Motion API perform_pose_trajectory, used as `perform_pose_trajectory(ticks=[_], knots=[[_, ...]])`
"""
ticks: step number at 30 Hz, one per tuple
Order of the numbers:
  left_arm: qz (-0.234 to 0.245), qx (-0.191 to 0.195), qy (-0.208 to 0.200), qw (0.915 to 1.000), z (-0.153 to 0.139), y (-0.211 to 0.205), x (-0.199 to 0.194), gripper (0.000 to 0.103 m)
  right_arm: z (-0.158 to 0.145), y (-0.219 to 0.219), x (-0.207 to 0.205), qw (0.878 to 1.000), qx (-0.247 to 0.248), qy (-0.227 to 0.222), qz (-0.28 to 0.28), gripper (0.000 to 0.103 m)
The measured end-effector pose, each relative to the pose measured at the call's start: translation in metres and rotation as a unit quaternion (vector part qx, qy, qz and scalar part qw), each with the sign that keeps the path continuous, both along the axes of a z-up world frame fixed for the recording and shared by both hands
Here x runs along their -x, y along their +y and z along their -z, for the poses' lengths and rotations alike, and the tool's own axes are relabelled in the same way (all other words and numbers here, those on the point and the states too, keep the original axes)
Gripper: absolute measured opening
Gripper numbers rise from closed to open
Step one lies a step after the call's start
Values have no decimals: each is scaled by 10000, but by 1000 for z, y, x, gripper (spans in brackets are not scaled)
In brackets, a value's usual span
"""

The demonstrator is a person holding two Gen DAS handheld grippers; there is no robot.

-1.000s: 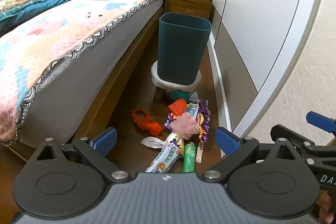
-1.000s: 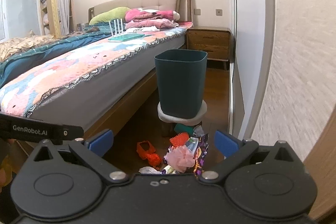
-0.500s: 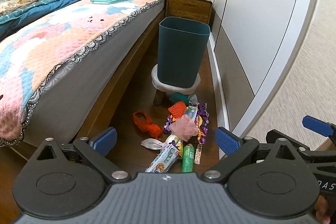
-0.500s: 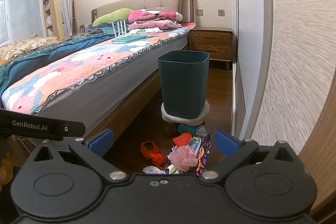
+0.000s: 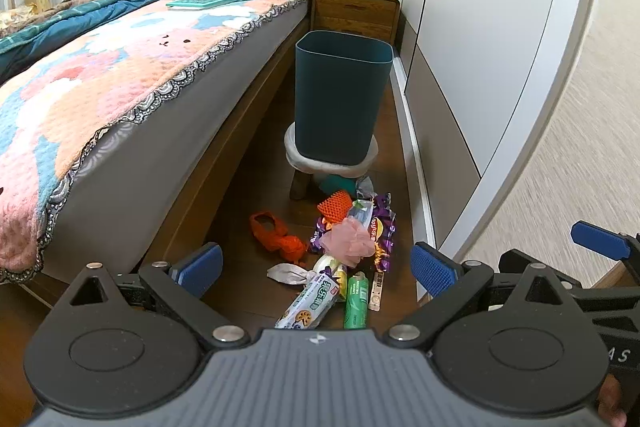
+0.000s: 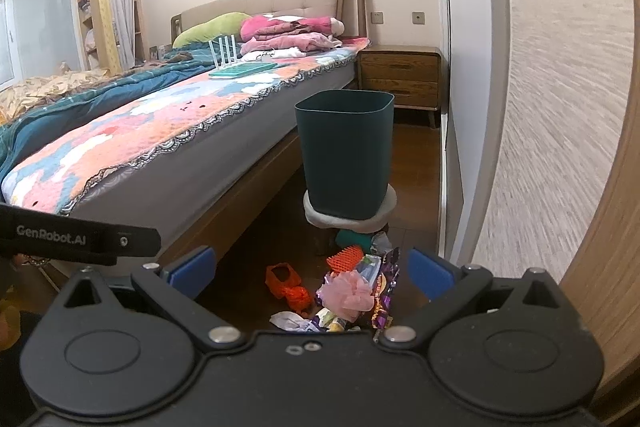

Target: Collect trash

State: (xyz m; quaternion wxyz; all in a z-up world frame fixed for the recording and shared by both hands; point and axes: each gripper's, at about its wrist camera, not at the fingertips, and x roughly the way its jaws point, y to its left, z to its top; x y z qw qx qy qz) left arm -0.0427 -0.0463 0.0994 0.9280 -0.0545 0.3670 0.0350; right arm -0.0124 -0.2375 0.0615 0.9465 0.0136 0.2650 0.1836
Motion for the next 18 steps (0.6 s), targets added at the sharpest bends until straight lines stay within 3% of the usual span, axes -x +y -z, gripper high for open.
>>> perform_pose_trajectory(ticks=[18], knots=[[-57, -85, 6, 9999, 2, -5, -5, 101, 2, 0, -12, 9999, -75, -31, 85, 103]])
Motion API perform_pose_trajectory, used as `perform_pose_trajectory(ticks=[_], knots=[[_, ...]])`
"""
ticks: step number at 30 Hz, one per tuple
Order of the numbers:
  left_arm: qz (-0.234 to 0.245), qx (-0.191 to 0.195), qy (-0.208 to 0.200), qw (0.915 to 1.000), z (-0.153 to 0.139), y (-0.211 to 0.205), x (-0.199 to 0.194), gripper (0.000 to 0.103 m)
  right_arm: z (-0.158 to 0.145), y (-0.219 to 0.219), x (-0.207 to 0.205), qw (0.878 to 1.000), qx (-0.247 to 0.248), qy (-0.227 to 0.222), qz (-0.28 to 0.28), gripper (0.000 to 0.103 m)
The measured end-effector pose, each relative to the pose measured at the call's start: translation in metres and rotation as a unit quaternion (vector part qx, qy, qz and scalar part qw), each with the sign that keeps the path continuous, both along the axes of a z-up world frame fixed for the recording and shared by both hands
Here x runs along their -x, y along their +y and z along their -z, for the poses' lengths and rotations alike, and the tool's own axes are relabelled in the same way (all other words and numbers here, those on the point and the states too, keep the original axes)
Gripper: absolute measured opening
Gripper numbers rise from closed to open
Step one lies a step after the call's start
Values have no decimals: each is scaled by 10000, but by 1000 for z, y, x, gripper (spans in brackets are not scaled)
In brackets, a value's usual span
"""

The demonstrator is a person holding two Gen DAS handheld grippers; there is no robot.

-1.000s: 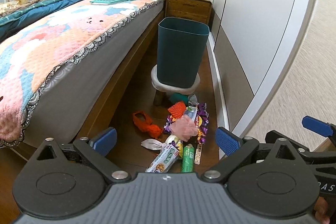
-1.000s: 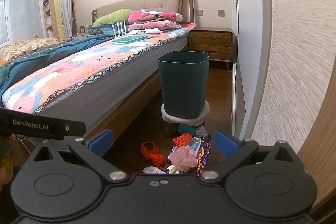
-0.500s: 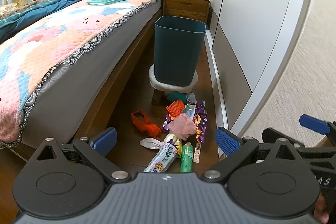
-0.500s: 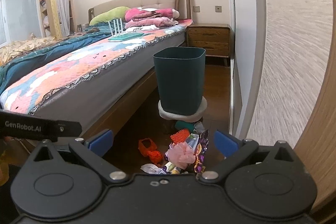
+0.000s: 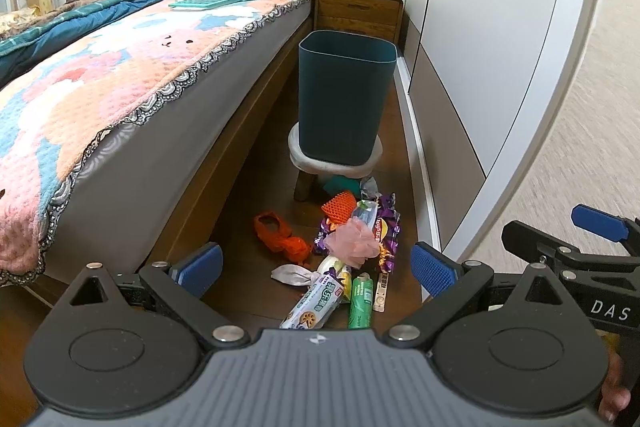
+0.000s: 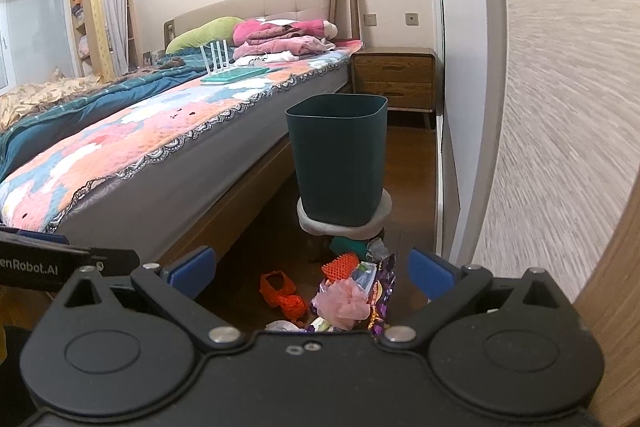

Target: Collect trash

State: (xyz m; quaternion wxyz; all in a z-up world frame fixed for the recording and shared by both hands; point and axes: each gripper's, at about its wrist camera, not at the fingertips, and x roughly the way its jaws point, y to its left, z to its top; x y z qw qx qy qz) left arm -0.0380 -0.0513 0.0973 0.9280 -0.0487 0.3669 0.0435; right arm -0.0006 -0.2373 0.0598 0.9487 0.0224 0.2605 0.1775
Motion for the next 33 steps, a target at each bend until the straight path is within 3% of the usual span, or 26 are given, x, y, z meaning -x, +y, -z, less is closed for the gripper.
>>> perform_pose_trajectory(ticks=[24, 33], knots=[[25, -64, 63, 10000, 4, -12, -11, 101, 1, -14, -10, 9999, -66, 16, -123, 102], [-12, -271, 201, 9994, 4, -22, -22, 101, 6, -17, -15, 9995, -8, 81, -307, 102]])
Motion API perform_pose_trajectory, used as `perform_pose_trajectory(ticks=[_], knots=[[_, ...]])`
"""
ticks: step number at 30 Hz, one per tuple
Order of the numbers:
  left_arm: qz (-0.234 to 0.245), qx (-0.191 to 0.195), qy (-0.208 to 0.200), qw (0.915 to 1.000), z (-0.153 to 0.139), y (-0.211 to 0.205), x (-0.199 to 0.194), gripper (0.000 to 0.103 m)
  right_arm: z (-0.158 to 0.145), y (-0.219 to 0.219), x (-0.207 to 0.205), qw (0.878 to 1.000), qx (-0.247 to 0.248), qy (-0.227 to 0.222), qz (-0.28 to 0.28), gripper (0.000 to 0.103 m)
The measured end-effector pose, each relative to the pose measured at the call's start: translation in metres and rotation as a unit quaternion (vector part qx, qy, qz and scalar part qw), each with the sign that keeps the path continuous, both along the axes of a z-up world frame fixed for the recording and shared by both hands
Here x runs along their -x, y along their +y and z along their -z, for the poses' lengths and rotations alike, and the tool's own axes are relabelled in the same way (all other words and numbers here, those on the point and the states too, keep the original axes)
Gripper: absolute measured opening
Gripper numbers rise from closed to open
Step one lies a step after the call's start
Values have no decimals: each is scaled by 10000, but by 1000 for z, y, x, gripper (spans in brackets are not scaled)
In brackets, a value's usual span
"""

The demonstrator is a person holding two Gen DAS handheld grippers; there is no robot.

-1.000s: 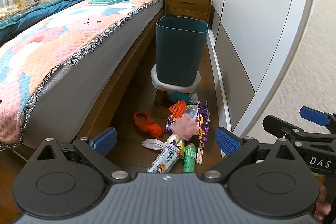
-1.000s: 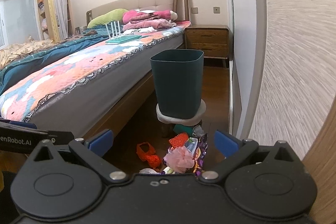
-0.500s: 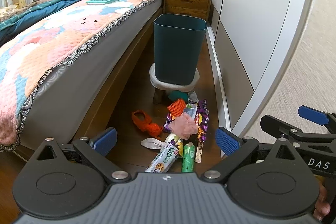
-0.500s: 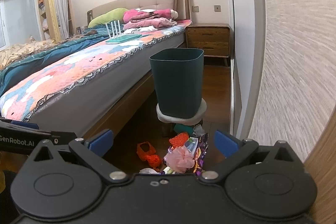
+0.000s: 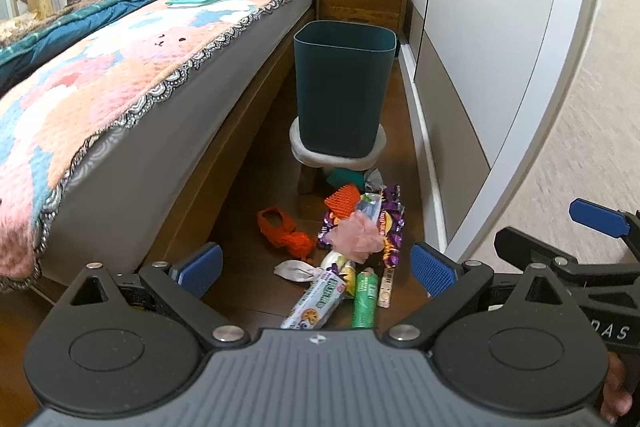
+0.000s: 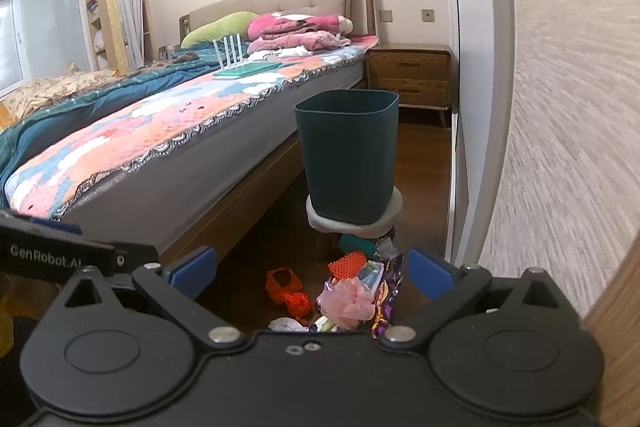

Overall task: Collect trash
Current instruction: 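Lower the left tool onto the biscuit bag while the right tool lowers onto the green bottle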

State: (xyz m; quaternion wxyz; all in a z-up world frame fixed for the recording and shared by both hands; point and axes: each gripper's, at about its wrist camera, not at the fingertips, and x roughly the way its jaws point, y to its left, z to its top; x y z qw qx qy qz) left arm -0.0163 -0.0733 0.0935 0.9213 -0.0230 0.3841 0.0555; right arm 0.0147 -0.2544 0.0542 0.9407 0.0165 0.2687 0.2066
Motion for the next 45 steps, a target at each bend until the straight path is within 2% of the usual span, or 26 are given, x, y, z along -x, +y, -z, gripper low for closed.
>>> perform_pose_trajectory(ticks=[6, 10, 12, 15, 21, 23, 25, 30, 32, 36, 40, 43, 45], knots=[[-35, -200, 28, 9998, -7, 13, -29, 101, 9, 7, -13, 9998, 82, 72, -137, 103], [153, -482, 27, 9987, 8, 23, -56, 101, 35, 14, -35, 9990, 82, 406, -153, 103], [209, -550, 125, 9982, 29, 32, -75, 101, 54, 20, -47, 9982, 145, 574, -86, 103], [435, -357, 485, 9972, 66, 45, -108, 101, 84, 30, -59, 9970, 269, 723, 2, 103], [985, -453, 1097, 9880, 161, 54, -165, 101, 159, 53, -89, 9914, 558, 1140, 327, 100], [1246, -520, 1386, 9811, 197, 53, -178, 101, 185, 59, -101, 9889, 548, 1297, 467, 100], [1464, -472, 1671, 9739, 230, 53, -185, 101, 213, 62, -114, 9868, 328, 1499, 519, 99], [1787, -314, 2579, 9490, 310, 56, -198, 100, 280, 77, -149, 9758, 565, 2001, 675, 94], [1837, -311, 2773, 9425, 341, 56, -206, 100, 307, 78, -165, 9681, 619, 2313, 733, 90], [2029, -306, 2788, 9382, 386, 55, -219, 100, 352, 72, -188, 9494, 390, 2940, 1033, 87], [2203, -250, 2814, 9336, 418, 48, -221, 101, 388, 72, -202, 9381, 314, 3238, 1186, 85], [2340, -495, 2799, 9298, 438, 36, -216, 101, 410, 81, -212, 9329, 573, 3383, 1092, 81], [2383, -653, 2783, 9282, 449, 29, -212, 101, 423, 84, -217, 9289, 580, 3503, 1054, 78]])
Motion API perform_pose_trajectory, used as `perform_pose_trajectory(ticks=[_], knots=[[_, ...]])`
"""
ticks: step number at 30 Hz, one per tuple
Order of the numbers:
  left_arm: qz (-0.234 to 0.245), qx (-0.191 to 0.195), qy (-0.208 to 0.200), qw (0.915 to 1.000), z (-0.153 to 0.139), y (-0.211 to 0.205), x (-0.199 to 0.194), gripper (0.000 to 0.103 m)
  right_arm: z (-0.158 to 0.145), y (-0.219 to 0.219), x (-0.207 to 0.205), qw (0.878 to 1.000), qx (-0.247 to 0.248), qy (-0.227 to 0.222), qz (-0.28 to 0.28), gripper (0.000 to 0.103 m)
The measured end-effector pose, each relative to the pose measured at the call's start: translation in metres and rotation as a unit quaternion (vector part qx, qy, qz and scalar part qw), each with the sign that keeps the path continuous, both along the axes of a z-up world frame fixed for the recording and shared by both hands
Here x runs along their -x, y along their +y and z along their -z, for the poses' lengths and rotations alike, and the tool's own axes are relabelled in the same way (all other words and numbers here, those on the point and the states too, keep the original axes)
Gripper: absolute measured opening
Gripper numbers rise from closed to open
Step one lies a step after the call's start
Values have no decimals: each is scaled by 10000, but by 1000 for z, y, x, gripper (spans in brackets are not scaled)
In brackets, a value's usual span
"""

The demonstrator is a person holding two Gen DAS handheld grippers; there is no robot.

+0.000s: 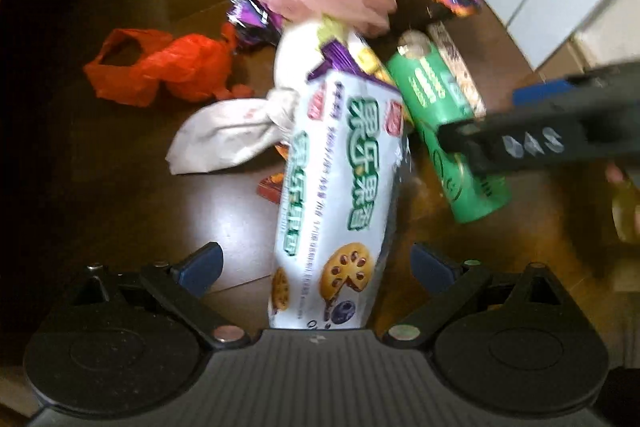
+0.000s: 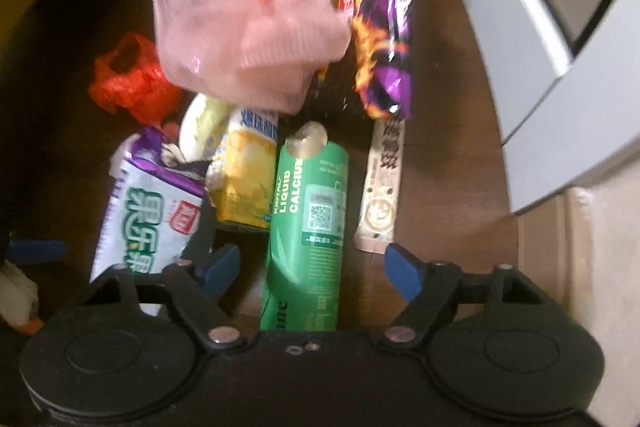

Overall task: Collect trash
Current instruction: 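Lower the left tool onto the biscuit bag while the right tool lowers onto the green bottle, then close both tools and lift the biscuit bag and green bottle toward the wastebasket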

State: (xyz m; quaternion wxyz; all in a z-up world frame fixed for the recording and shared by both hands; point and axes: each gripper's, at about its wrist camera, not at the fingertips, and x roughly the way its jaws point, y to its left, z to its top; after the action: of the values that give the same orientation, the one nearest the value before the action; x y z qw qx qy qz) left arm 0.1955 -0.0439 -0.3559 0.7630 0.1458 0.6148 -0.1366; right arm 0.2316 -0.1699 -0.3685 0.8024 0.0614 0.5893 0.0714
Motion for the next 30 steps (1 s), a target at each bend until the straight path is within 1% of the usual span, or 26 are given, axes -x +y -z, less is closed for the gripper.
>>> perform_pose_trajectory(ticks=[4, 7, 9, 11, 13, 16, 19, 20, 22, 26, 28, 30], knots=[[17, -254, -118, 9996, 18, -9, 3, 100, 19, 9, -8, 9997, -24, 200, -101, 74], [0, -318, -172, 9993, 24, -13, 3, 100, 20, 18, -7, 9994, 28, 191, -296, 68], [56, -336, -210, 9992, 25, -15, 3, 91, 19, 21, -6, 9993, 108, 169, -327, 65], [103, -429, -157, 9989, 28, -17, 2, 72, 19, 21, -5, 9993, 153, 176, -277, 54], [27, -501, -124, 9987, 29, -17, 2, 65, 18, 19, -7, 9994, 141, 225, -201, 50], [-82, -501, -104, 9987, 26, -16, 0, 58, 16, 10, -7, 9996, 113, 256, -99, 50], [-122, -589, -67, 9982, 20, -15, -2, 51, 12, 5, -5, 9997, 53, 255, 28, 50], [-150, -559, -18, 9983, 17, -15, -2, 49, 9, 4, -3, 9996, 96, 260, 72, 49], [-204, -457, 65, 9987, 7, -13, -1, 47, -3, 1, 3, 9996, 131, 235, 106, 49], [-384, -308, 232, 9985, -17, -9, -2, 47, -32, 5, 8, 9995, 299, 37, -43, 49], [-446, -233, 233, 9985, -35, -5, -5, 47, -50, 7, 9, 9997, 246, -87, -41, 49], [-463, -213, 137, 9986, -58, -2, -10, 47, -74, 10, 7, 9995, 191, -239, 20, 49]])
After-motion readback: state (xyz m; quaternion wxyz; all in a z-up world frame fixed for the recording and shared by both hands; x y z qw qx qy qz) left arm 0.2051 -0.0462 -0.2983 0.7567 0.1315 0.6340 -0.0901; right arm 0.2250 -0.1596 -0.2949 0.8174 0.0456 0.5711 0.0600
